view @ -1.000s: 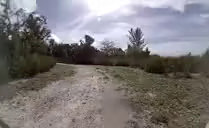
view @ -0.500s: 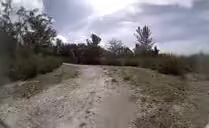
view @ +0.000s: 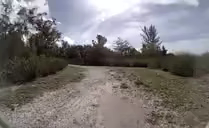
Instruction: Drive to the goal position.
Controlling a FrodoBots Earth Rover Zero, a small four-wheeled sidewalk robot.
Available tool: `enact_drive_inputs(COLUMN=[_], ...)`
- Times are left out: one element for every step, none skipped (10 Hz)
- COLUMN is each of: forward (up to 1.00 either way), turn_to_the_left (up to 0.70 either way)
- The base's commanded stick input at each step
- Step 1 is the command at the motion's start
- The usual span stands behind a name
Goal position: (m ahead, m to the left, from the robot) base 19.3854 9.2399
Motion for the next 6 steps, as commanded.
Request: enact_drive_inputs(forward=[0.85, 0.85, 0.85, 0.85, 0.85, 0.85], turn_to_the_left=[0.0, 0.0, 0.0, 0.0, 0.0, 0.0])
